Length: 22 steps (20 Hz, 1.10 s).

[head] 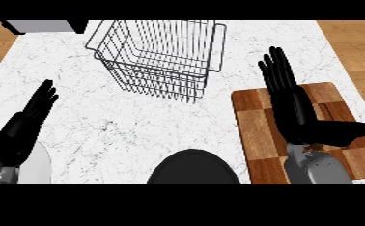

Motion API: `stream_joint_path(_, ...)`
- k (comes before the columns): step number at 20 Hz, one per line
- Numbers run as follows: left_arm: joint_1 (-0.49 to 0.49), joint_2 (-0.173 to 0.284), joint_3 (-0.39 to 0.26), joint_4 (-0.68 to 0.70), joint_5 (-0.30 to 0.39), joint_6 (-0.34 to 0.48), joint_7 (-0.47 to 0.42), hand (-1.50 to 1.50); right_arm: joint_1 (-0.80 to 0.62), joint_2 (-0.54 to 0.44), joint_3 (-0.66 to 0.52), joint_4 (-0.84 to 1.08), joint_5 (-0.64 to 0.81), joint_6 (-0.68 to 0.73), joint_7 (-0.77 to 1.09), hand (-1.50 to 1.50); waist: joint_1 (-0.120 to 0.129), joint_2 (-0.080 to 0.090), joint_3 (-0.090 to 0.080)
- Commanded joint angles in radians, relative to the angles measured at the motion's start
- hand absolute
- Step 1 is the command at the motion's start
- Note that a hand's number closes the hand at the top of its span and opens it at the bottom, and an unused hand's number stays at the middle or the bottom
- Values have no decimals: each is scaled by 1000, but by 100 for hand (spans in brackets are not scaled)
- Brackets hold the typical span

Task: Pick the sweet potato from the cutting board and place it in the basket

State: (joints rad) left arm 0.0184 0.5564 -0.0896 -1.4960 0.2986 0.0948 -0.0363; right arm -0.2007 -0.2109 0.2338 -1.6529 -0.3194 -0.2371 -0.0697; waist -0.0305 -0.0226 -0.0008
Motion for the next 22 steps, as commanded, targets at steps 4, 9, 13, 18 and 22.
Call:
stream_joint_path(4,-102,-30,-1,26,-6,32,63,0,-209,-186,88,30,-43,404,15,150,66,37,1)
stream_joint_path(9,-111,-61,-40,35,19,6,106,0,-325,-387,341,-97,191,731,-101,-150,99,26,-4)
stream_joint_path(13,-108,-77,-8,63,32,51,142,0,-183,-449,472,-183,425,744,-358,-150,20,21,7)
stream_joint_path(18,-219,-62,25,148,31,21,184,0,-72,-509,506,-214,693,592,-434,-150,12,22,2)
stream_joint_path(22,-176,-46,40,135,31,12,168,0,-90,-572,501,-414,731,665,-115,-150,10,12,-2)
